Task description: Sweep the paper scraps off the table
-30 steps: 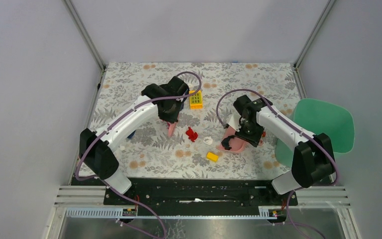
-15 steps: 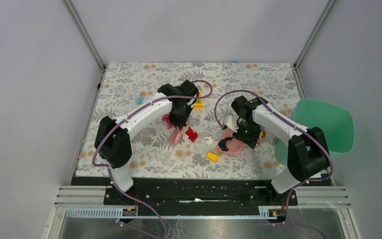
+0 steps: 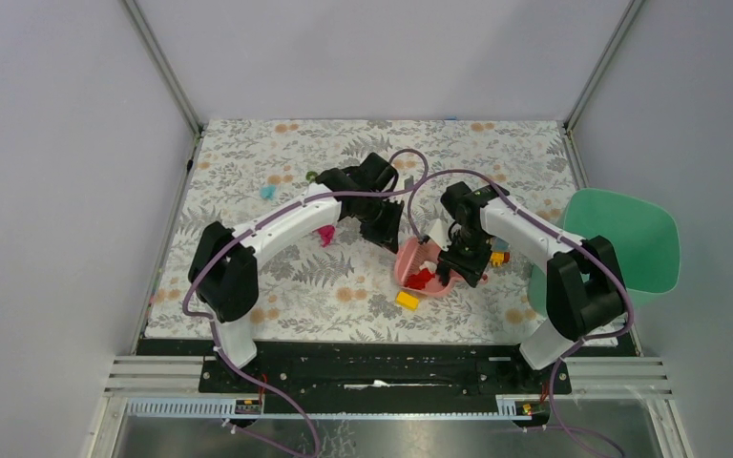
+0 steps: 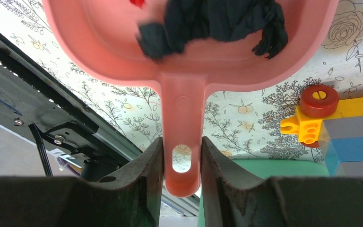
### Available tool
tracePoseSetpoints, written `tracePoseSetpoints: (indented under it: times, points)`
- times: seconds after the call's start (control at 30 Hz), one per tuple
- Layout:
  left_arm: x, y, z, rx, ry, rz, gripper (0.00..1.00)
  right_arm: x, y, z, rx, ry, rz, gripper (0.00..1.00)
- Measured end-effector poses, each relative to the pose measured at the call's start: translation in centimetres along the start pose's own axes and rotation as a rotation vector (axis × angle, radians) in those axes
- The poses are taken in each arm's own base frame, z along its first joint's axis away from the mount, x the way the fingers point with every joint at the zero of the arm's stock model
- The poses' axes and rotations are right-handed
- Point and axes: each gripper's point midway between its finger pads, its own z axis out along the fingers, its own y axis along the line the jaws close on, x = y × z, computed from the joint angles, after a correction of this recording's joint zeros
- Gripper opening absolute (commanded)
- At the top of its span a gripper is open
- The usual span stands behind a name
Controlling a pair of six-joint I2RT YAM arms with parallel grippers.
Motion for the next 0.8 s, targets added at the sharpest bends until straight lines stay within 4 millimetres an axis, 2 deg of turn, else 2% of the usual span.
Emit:
tracePoseSetpoints:
  times: [0.1,0.27,0.57,0.8]
  points:
    - [-0.4,-0.8,0.2,0.037,-0.014,-0.017,0.00,0.0,0.0,0.0,0.000,-0.001,0.007,0.00]
    - [-1.0,-0.8,-0.3,0.020,-0.048,-0.031,0.00,-0.3,0.2,0.5,0.007,-0.037,0.016,0.00]
    - [-2.8,-0.3,-5.0,-0.086,-0.219,-0.022,0.00,-0.6,0.3,0.5,0.057,-0.131,0.030,0.00]
    - [-3.6,0.0,-7.6,-0.136,-0.305,-0.028,0.00,-2.0,-0.3,0.0,0.104,-0.223,0.054,0.00]
